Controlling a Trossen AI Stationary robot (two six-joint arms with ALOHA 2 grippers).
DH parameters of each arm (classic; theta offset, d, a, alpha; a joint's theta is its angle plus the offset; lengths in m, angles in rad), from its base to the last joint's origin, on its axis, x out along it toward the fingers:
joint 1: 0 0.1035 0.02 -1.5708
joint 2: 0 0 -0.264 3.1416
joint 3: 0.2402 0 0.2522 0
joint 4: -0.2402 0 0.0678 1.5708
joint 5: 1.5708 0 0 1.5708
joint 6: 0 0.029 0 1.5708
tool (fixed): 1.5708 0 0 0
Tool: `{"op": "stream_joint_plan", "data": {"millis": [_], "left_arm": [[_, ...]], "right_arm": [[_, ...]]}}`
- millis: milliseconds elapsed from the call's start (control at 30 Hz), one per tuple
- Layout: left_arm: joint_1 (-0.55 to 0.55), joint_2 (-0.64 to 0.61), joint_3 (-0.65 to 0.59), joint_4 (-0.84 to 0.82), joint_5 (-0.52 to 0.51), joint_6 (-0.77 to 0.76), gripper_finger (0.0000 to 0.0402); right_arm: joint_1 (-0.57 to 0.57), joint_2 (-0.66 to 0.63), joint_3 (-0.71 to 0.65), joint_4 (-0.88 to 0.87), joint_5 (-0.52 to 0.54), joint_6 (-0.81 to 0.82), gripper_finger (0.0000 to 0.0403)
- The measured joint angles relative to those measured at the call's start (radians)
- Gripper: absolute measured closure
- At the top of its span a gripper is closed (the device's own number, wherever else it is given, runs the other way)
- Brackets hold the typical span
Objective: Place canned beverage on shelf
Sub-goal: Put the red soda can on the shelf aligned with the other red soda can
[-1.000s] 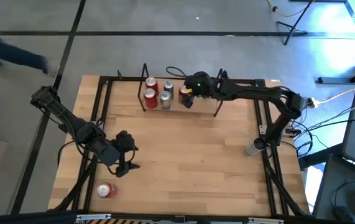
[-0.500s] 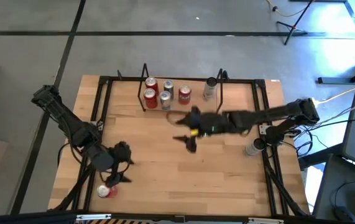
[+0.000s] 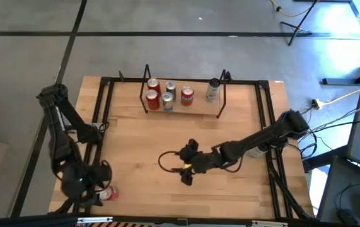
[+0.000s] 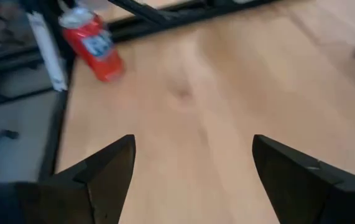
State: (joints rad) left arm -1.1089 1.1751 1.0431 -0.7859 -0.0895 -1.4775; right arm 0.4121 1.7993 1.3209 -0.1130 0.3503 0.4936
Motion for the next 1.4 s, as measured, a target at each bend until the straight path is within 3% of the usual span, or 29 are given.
{"op": "stream_joint_plan", "data": {"millis": [133,300,667,867,1167,1400], "left_arm": [[-0.094,0.056,0.000,-0.022,-0.004,-0.175,0.0031],[-0.166,0.171,0.000,-0.031,0.034,-0.283,0.0031],[-0.143,0.373,0.000,-0.160,0.007,-0.335,0.0031],[-0.114,0.410,0.000,-0.254,-0.045,-0.159,0.0031],[-0.021,0.411,0.000,-0.539,-0.325,0.175,0.0031],[0.097,0.411,0.000,-0.519,-0.558,0.340,0.0031]], "right_arm": [[0.000,0.091,0.001,0.202,-0.063,-0.055,0.0094],[-0.009,0.152,0.001,0.310,-0.074,-0.085,0.0094],[-0.035,0.218,0.003,0.397,-0.099,-0.106,0.0094],[-0.035,0.227,0.003,0.398,-0.098,-0.107,0.0094],[-0.035,0.229,0.002,0.393,-0.099,-0.107,0.0094],[-0.040,0.229,0.002,0.365,-0.099,-0.107,0.0094]]}}
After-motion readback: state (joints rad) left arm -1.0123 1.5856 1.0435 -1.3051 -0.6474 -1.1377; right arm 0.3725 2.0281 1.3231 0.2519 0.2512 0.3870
